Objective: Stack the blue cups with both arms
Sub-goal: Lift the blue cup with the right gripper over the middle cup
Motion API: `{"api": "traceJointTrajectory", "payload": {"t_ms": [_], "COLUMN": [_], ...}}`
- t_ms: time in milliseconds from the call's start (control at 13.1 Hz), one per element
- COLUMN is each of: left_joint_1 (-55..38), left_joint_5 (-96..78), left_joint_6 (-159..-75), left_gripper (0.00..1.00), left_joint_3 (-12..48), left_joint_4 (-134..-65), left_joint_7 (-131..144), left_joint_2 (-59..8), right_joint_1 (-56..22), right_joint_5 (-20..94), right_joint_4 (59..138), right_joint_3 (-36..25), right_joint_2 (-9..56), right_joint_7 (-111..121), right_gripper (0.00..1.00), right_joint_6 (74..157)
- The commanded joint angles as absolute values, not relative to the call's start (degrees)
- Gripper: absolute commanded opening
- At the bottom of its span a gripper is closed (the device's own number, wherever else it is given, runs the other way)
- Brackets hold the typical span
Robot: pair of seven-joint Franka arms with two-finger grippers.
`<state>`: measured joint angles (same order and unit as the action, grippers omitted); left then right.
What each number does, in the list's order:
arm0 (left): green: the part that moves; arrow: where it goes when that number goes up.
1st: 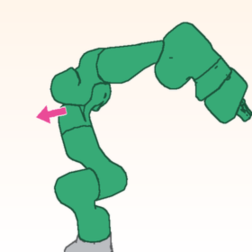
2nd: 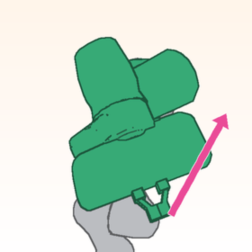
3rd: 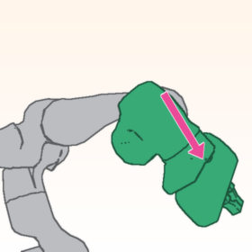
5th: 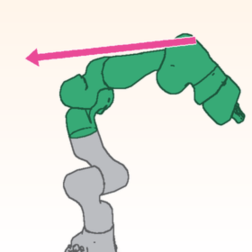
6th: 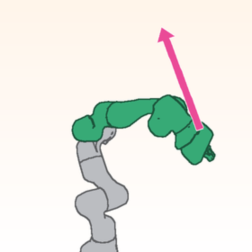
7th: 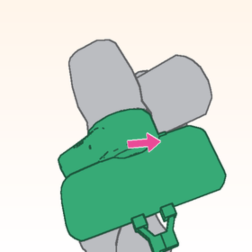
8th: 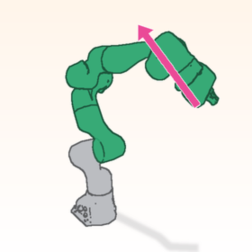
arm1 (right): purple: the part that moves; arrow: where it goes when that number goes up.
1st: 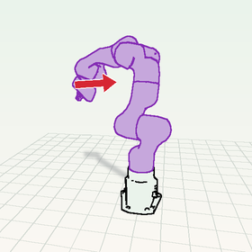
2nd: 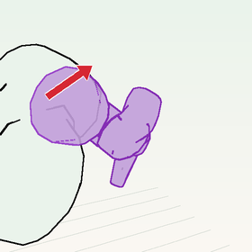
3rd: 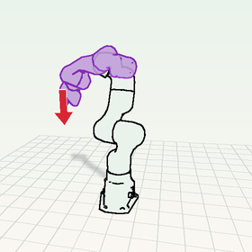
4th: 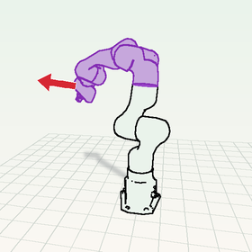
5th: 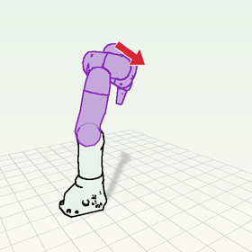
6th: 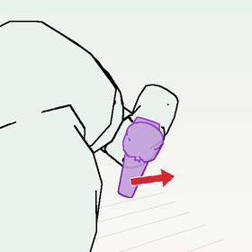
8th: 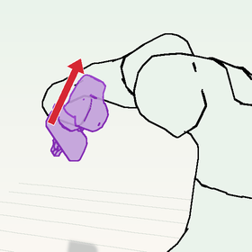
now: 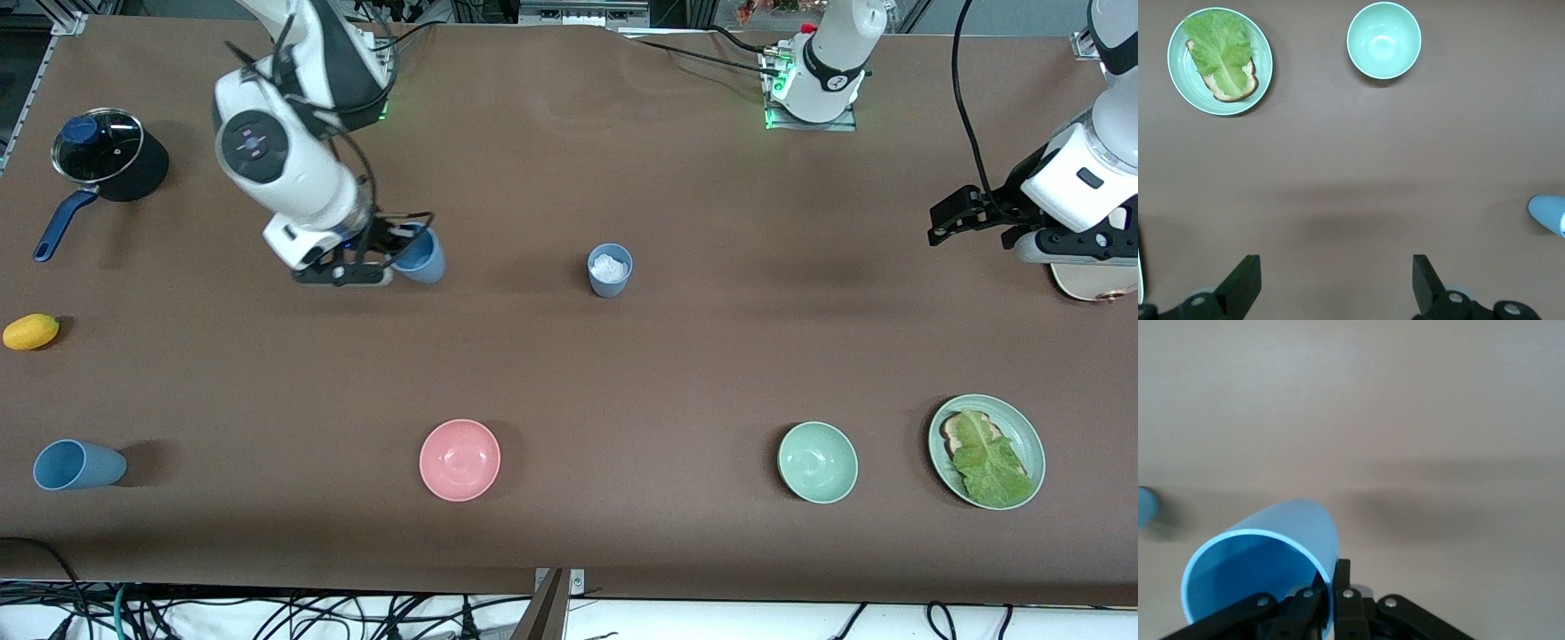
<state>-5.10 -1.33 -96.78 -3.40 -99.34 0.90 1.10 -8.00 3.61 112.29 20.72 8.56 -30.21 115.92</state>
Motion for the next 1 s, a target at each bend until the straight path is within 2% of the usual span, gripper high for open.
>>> {"api": "traceJointTrajectory", "payload": {"t_ms": [0, 459, 689, 919], "left_joint_1": [-4.92, -5.27, -5.45, -5.45], "left_joint_5": [-1.67, -1.67, -1.58, -1.58], "left_joint_6": [-95.36, -95.45, -95.36, -95.36], "left_gripper": [1.0, 1.0, 1.0, 1.0], "left_joint_3": [-3.08, -2.99, -2.81, -2.81], "left_joint_4": [-97.47, -97.38, -97.38, -97.38], "left_joint_7": [1.41, 1.41, 2.98, 2.99], "left_joint_2": [0.26, 0.35, 0.35, 0.35], "right_joint_1": [-13.69, -25.2, -29.61, -32.68], "right_joint_5": [3.96, 2.47, -1.22, -2.71], "right_joint_4": [104.09, 83.71, 79.64, 79.45], "right_joint_3": [21.62, 20.66, 19.51, 18.9], "right_joint_2": [14.04, 26.78, 31.19, 32.6], "right_joint_7": [-42.06, -58.68, -65.46, -68.98], "right_gripper": [0.0, 0.0, 0.0, 0.0], "right_joint_6": [114.79, 110.3, 111.27, 112.76]}}
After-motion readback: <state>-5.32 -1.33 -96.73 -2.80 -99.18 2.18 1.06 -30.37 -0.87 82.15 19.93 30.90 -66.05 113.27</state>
